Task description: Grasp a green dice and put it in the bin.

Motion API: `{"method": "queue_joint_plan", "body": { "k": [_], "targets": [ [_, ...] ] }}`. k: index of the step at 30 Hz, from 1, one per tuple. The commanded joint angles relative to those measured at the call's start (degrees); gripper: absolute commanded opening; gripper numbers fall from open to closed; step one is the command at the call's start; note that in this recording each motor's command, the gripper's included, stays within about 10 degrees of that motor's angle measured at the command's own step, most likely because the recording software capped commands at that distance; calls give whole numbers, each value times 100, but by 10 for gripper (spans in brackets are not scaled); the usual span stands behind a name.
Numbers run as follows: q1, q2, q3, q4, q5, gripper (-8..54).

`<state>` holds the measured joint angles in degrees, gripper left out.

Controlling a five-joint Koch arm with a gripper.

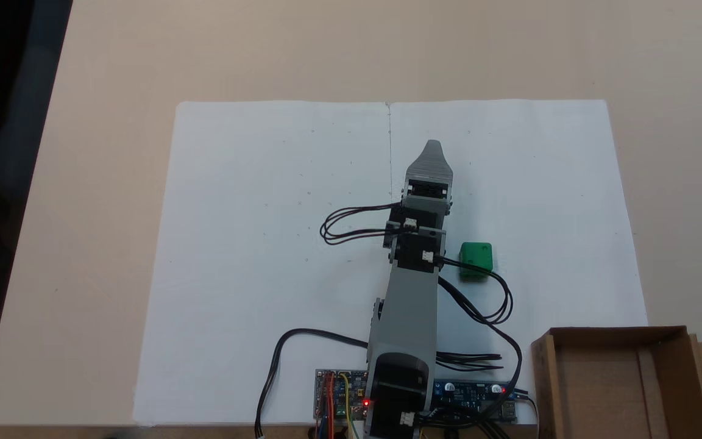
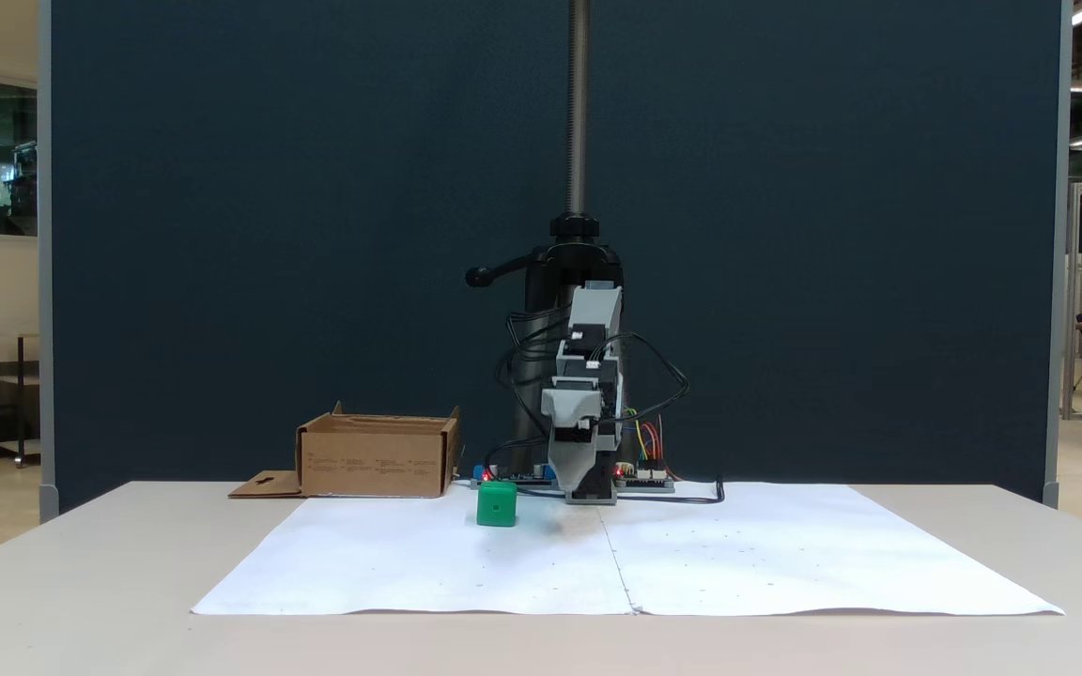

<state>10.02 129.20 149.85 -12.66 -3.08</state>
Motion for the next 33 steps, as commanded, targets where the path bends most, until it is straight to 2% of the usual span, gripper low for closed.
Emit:
{"method": "queue_joint_plan", "body": {
  "k": [1,7,26,33],
  "targets": [
    [334,659,-930,903,809,437],
    [773,659,-2663,2916,1063,440],
    [2575,281,-3946,8523,984,434],
    [3173,79,-4052,8921,334,454]
  ]
}}
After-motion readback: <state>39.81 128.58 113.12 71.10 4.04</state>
